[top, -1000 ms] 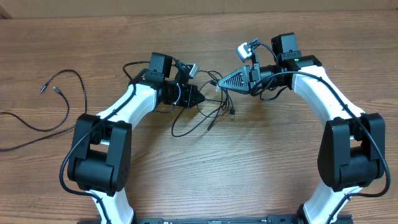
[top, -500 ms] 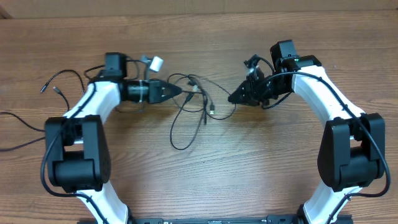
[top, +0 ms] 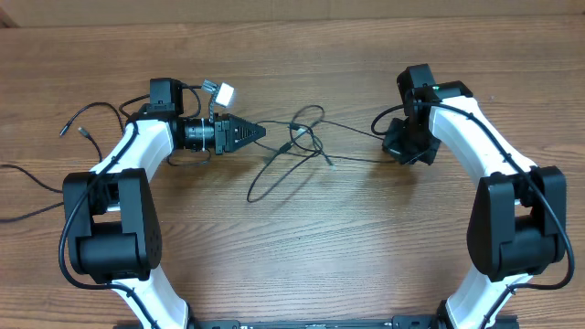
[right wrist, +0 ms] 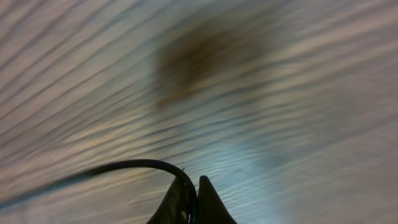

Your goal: Untangle cables

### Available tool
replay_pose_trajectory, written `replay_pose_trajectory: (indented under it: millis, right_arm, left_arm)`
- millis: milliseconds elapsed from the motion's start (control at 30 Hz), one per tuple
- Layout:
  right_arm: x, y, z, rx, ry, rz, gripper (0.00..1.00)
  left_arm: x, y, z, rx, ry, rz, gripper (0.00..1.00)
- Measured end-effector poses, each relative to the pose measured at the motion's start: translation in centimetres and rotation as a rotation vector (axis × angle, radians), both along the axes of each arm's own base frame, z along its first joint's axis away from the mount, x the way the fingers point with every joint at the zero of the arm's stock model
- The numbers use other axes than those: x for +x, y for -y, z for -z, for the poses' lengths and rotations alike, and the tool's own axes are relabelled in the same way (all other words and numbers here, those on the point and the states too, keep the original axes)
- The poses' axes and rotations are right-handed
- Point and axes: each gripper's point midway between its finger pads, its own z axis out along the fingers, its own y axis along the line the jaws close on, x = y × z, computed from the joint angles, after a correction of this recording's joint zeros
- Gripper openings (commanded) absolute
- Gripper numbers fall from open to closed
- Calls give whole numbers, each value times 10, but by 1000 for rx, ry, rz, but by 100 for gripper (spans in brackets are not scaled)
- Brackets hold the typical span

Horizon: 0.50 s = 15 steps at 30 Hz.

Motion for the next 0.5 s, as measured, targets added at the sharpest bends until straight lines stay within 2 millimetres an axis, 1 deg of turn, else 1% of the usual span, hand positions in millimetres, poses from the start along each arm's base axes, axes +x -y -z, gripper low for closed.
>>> replay_pose_trajectory:
  millis: [100,167,300,367,433,500]
  right_arm:
    - [-1,15,0,-53,-1,59,4]
    - [1,24,-1,-64,3,96,4]
    - [3,47,-1,-65,8,182,4]
    - [1,70,-1,-104,4,238,4]
    - [-1,99,-2,-132,5,311,4]
    - [-5,120,-2,-148,-1,367,4]
  left_arm:
    - [0,0,1,4,-1,-2,4]
    - [3,-5,5,28,-20,-23,4]
    - [12,-24,17,89,-95,-105,4]
    - [19,-44,25,124,-142,-178,4]
    - [26,-68,33,160,-197,-263,4]
    - [30,-86,40,191,-242,-330,4]
